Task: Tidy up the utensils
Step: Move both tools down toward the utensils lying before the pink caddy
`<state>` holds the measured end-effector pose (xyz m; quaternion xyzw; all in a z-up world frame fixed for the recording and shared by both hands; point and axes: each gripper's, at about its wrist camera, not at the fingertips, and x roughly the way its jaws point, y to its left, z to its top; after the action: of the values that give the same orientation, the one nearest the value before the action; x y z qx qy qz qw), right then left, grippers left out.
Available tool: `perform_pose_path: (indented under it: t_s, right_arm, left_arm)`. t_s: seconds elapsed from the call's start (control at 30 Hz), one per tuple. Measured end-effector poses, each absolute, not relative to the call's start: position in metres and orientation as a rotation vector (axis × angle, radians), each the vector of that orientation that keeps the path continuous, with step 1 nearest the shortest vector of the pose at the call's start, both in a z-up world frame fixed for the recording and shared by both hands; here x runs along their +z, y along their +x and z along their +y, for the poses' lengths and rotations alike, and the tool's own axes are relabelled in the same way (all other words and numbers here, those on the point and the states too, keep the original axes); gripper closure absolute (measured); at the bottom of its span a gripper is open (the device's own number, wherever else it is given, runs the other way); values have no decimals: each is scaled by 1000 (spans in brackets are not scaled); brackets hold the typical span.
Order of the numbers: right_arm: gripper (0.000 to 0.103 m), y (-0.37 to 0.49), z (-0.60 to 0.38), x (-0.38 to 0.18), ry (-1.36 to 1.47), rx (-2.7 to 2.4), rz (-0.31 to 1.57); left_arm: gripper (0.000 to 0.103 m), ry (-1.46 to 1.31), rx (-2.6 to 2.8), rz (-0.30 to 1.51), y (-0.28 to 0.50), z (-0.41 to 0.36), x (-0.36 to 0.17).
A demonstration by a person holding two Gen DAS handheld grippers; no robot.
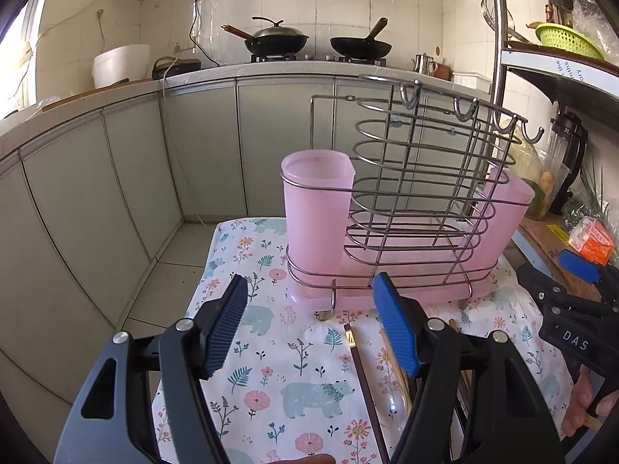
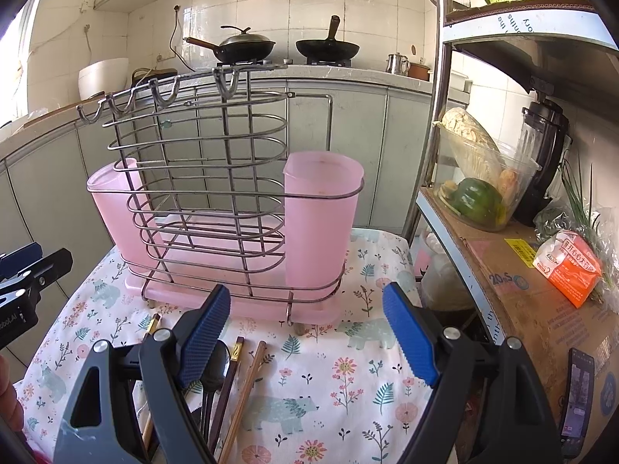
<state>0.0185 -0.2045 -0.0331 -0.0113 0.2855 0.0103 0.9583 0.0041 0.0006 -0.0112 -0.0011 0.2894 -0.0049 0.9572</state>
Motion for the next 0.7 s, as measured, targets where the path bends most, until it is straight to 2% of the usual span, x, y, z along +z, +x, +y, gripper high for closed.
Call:
perform_pose_path:
  t_s: [0.7]
  right_arm:
    - [23, 24, -207, -43, -11, 18, 610]
  left_arm:
    - [35, 2, -13, 625, 11, -1, -23]
